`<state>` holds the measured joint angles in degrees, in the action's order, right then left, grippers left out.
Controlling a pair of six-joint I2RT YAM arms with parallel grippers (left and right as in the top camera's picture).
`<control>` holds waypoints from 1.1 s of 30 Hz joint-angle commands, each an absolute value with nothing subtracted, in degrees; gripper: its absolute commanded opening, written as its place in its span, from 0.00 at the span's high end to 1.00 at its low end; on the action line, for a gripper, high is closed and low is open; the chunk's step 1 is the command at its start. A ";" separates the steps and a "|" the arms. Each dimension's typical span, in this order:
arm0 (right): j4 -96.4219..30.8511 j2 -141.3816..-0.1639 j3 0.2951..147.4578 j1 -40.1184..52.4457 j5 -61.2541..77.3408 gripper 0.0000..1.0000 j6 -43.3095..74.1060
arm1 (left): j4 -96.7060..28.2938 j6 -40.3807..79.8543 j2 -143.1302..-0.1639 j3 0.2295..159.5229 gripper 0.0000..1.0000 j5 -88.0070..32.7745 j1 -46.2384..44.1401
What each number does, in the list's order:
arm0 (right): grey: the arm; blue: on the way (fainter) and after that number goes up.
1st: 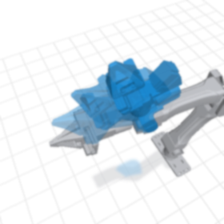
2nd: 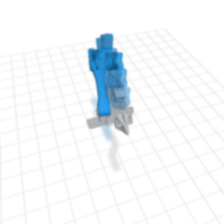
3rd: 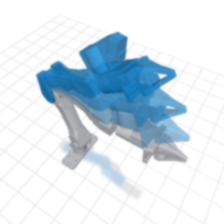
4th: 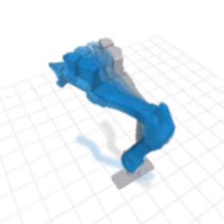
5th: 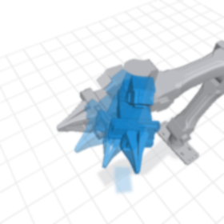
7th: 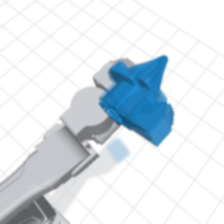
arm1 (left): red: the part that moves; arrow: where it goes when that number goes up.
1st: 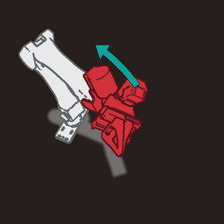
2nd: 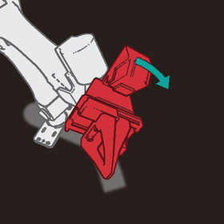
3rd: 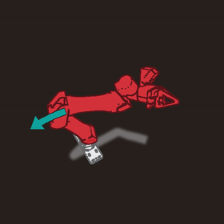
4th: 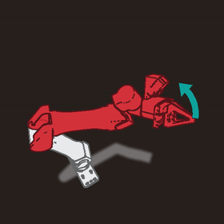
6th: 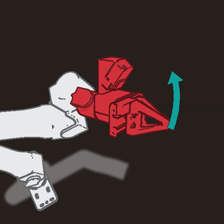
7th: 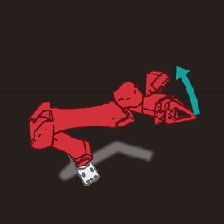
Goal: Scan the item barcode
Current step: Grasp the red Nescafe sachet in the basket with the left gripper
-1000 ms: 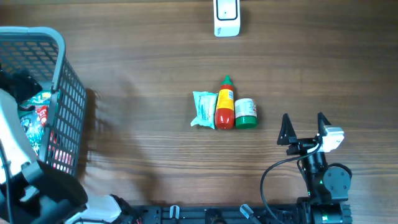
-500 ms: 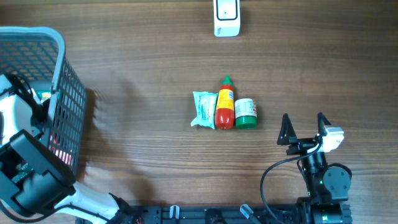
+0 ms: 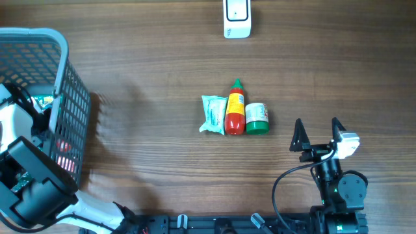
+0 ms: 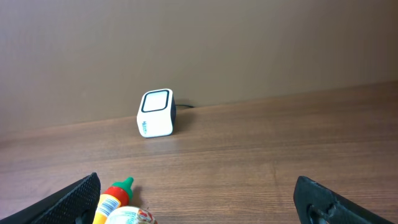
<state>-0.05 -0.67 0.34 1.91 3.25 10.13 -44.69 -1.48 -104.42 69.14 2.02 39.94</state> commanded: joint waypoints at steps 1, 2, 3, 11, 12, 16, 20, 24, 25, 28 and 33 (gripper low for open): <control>0.08 -0.27 0.30 2.07 3.95 0.00 9.13 | -43.99 -1.28 -104.79 68.47 0.96 1.78 40.40; 0.08 -0.27 0.30 2.07 3.97 0.00 9.15 | -43.35 -1.30 -104.79 68.49 0.96 2.63 40.40; 0.08 -0.27 0.30 2.07 3.95 0.00 9.13 | -43.22 -1.30 -104.75 68.62 0.96 3.16 40.40; 0.08 -0.27 0.30 2.07 3.95 0.00 9.10 | -45.84 -1.08 -98.96 76.51 0.96 3.46 40.40; 0.08 -0.27 0.30 2.07 3.97 0.00 9.13 | -46.09 -1.08 -97.45 77.73 0.96 3.44 40.40; 0.08 -0.27 0.30 2.07 3.95 0.00 9.13 | -45.80 -0.56 -88.51 82.41 0.96 1.21 40.40; 0.08 -0.27 0.30 2.07 3.95 0.00 9.13 | -41.95 7.60 -77.78 84.51 0.96 -11.42 40.40; 0.08 -0.27 0.30 2.07 3.97 0.00 9.13 | -35.86 14.09 -70.06 84.49 0.96 -35.79 39.55; 0.08 -0.27 0.30 2.07 3.97 0.00 9.13 | -34.50 14.61 -68.86 84.49 0.96 -42.37 38.81; 0.08 -0.27 0.30 2.07 3.95 0.00 9.13 | -36.38 14.59 -66.50 84.49 0.96 -54.57 33.98; 0.08 -0.27 0.30 2.07 3.97 0.00 9.15 | -51.94 4.73 -68.34 84.31 0.96 -54.30 19.57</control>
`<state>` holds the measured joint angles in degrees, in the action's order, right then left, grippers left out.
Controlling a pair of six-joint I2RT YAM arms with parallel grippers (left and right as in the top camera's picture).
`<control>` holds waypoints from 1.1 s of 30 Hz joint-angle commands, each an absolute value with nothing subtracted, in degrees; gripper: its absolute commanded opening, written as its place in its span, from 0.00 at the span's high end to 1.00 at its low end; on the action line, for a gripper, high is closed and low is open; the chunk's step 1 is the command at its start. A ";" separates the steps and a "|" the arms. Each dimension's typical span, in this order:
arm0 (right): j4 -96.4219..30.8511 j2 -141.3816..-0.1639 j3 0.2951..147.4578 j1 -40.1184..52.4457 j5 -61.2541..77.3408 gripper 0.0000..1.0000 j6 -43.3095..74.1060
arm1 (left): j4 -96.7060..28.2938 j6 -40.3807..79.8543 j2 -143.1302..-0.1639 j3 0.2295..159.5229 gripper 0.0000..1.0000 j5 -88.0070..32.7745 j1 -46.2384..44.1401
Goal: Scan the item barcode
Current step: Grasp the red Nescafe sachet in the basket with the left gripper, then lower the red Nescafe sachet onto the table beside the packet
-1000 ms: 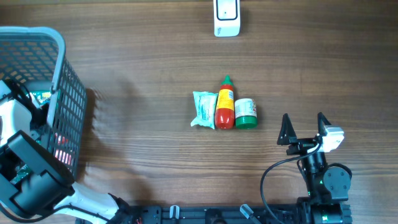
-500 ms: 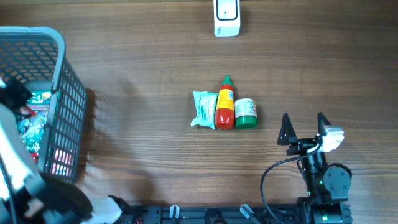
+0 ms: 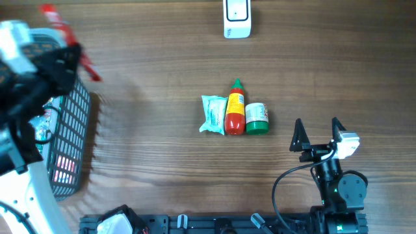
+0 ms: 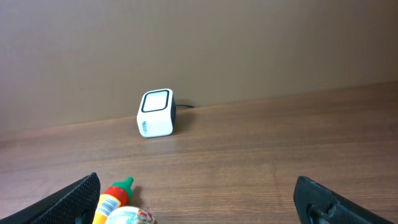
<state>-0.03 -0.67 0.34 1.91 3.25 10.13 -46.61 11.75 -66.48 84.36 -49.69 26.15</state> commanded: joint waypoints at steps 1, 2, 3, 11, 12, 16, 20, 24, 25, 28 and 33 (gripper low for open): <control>0.08 -0.27 0.30 2.07 3.95 0.00 9.13 | -54.17 2.92 -69.14 84.31 0.96 -53.82 17.04; 0.08 -0.27 0.30 2.07 3.97 0.00 9.13 | -56.42 1.65 -70.28 84.31 0.96 -52.10 13.76; 0.08 -0.27 0.30 2.07 3.97 0.00 9.13 | -57.93 1.69 -71.53 84.31 0.96 -48.97 10.20; 0.08 -0.27 0.30 2.07 3.95 0.00 9.15 | -62.43 8.40 -84.84 84.31 0.96 -18.48 -11.53; 0.08 -0.27 0.30 2.07 3.95 0.00 9.15 | -62.33 8.38 -87.22 84.31 0.96 -18.02 -13.61; 0.08 -0.27 0.30 2.07 3.95 0.00 9.15 | -62.85 12.14 -97.27 84.25 0.96 -12.86 -19.79; 0.08 -0.27 0.30 2.07 3.95 0.00 9.13 | -62.65 14.85 -105.32 84.20 0.96 -10.79 -23.09; 0.08 -0.27 0.30 2.07 3.95 0.00 9.10 | -62.41 15.79 -111.15 83.88 0.96 -10.81 -25.32; 0.08 -0.27 0.30 2.07 3.95 0.00 9.13 | -62.17 16.21 -112.05 83.42 0.96 -10.81 -25.71; 0.08 -0.27 0.30 2.07 3.97 0.00 9.13 | -60.20 17.43 -113.25 80.51 0.96 -10.79 -26.92; 0.08 -0.27 0.30 2.07 3.97 0.00 9.13 | -58.96 17.43 -113.25 78.70 0.80 -10.81 -27.44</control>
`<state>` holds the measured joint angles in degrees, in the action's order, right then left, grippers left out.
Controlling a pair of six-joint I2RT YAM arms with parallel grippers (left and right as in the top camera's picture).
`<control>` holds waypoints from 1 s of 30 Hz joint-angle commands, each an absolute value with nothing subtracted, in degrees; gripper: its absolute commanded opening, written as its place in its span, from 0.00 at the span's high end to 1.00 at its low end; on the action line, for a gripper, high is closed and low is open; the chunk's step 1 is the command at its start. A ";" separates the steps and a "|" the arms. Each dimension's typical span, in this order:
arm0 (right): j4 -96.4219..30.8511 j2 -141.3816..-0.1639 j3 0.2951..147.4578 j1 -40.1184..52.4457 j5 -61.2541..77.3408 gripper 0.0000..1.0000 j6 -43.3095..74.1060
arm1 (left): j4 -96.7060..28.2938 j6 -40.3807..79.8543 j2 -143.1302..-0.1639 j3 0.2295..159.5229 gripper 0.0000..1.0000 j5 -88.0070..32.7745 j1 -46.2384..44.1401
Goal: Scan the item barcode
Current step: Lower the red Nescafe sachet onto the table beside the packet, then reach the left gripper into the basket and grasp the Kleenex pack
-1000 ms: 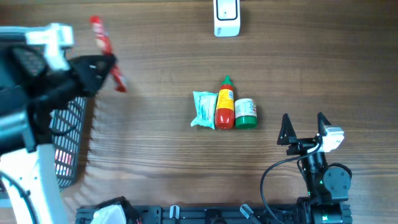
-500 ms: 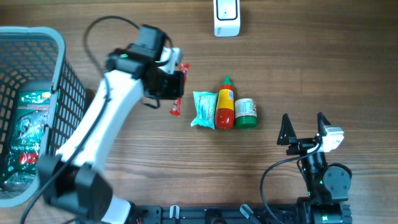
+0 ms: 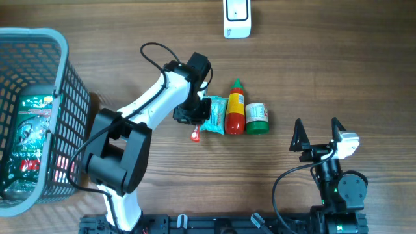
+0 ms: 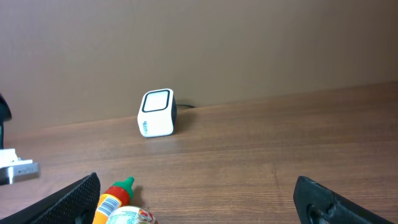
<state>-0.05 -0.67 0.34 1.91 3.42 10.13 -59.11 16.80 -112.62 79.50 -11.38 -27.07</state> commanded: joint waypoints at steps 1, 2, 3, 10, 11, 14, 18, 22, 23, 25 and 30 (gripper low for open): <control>0.08 -0.27 0.30 2.07 3.97 0.00 9.13 | -58.98 17.43 -113.23 78.70 0.74 -10.81 -27.44; 0.08 -0.27 0.30 2.07 3.95 0.00 9.13 | -59.20 17.47 -113.16 78.72 0.69 -10.83 -27.44; 0.08 -0.27 0.30 2.07 3.97 0.00 9.15 | -59.59 17.43 -113.10 78.76 0.62 -10.83 -27.44; 0.08 -0.27 0.30 2.07 3.95 0.00 9.13 | -60.47 17.34 -106.21 81.19 0.00 -10.72 -27.31; 0.08 -0.27 0.30 2.07 3.97 0.00 9.13 | -60.47 17.39 -104.86 81.87 0.00 -10.28 -27.18; 0.08 -0.27 0.30 2.07 3.95 0.00 9.10 | -60.42 17.41 -97.91 85.60 0.00 -4.25 -26.20; 0.08 -0.27 0.30 2.07 3.95 0.00 9.10 | -57.04 17.39 -88.73 88.84 0.00 5.13 -24.36; 0.08 -0.27 0.30 2.07 3.95 0.00 9.13 | -49.78 16.95 -80.12 88.86 0.00 10.31 -21.26; 0.08 -0.27 0.30 2.07 3.95 0.00 9.13 | -48.60 16.69 -78.96 88.86 0.00 11.79 -20.21; 0.08 -0.27 0.30 2.07 3.95 0.00 9.13 | -47.42 16.82 -77.38 88.86 0.00 19.27 -17.96; 0.08 -0.27 0.30 2.07 3.97 0.00 9.13 | -45.19 31.48 -73.34 88.86 0.00 29.43 -3.88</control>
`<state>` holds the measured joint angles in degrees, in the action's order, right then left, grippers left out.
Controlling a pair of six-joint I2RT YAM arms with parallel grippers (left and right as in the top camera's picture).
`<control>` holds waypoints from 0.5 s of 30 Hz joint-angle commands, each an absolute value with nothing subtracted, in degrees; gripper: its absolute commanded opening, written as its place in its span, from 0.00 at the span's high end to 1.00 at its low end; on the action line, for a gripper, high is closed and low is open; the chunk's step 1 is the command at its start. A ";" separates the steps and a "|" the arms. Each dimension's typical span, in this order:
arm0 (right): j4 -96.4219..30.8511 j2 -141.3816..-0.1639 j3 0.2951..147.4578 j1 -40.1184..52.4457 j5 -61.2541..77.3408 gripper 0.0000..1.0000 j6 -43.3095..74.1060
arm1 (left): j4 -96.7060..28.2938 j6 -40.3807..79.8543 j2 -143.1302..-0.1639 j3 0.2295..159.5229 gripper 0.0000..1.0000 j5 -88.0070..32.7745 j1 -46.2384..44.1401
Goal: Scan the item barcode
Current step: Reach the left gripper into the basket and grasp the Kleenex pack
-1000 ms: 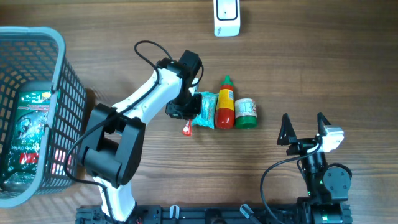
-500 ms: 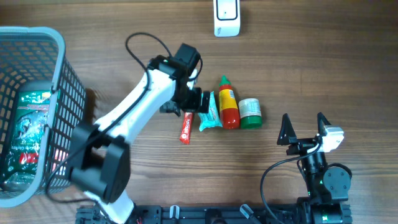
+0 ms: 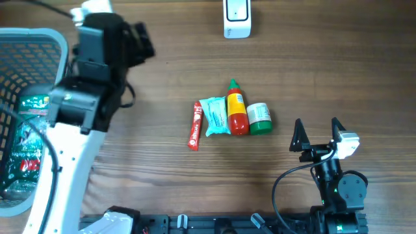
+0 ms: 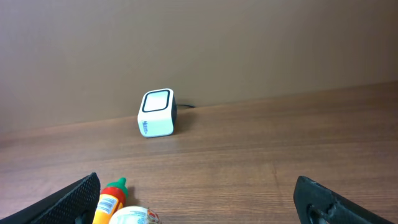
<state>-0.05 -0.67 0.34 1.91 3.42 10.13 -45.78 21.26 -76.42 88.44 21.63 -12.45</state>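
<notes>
A red sachet (image 3: pixel 194 125) lies on the table at the left end of a row of items. Beside it are a pale green packet (image 3: pixel 214 117), a red-and-yellow sauce bottle (image 3: pixel 236 112) and a green-lidded jar (image 3: pixel 259 119). The white scanner (image 3: pixel 236 19) stands at the far edge, its window facing the right wrist view (image 4: pixel 155 114). My left gripper (image 3: pixel 138 38) is raised at the upper left, blurred, its jaws unreadable. Right of the jar, my right gripper (image 3: pixel 316 125) rests open and empty. The bottle (image 4: pixel 112 196) and the jar (image 4: pixel 134 216) show by its left finger.
A grey mesh basket (image 3: pixel 62 45) stands at the left edge with a green bag (image 3: pixel 29 130) inside. The left arm's white links (image 3: pixel 62 149) reach over the table beside the basket. The scanner's cable runs off behind it.
My left gripper has gone from the pale green packet to the upper left, high above the table. The red sachet now lies flat left of the packet. The row has shifted slightly.
My left arm was down in the basket. Then it was above the basket with the red sachet in its gripper. Then it was at the row of items with the sachet beside the packet. Now the sachet lies there alone. The right arm has stayed still.
</notes>
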 commanded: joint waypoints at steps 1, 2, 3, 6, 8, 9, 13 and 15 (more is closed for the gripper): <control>0.08 -0.27 0.30 2.07 3.97 0.00 9.13 | -45.19 33.74 -72.88 88.86 0.00 29.39 -0.91; 0.08 -0.27 0.30 2.07 3.97 0.00 9.13 | -45.19 35.51 -72.51 88.86 0.00 28.91 2.20; 0.08 -0.27 0.30 2.07 3.95 0.00 9.15 | -45.19 37.19 -72.29 88.86 0.00 27.62 5.30; 0.08 -0.27 0.30 2.07 3.97 0.00 9.13 | -45.45 43.16 -72.47 88.84 0.00 18.09 17.80; 0.08 -0.27 0.30 2.07 3.95 0.00 9.15 | -47.13 48.29 -73.25 88.84 0.00 14.61 25.32; 0.08 -0.27 0.30 2.07 3.97 0.00 9.15 | -48.93 51.46 -73.95 88.84 0.00 14.37 28.73; 0.08 -0.27 0.30 2.07 3.95 0.00 9.13 | -59.53 57.49 -78.96 88.84 0.00 14.35 39.44; 0.08 -0.27 0.30 2.07 3.95 0.00 9.13 | -63.77 57.47 -83.92 88.84 0.00 14.35 43.03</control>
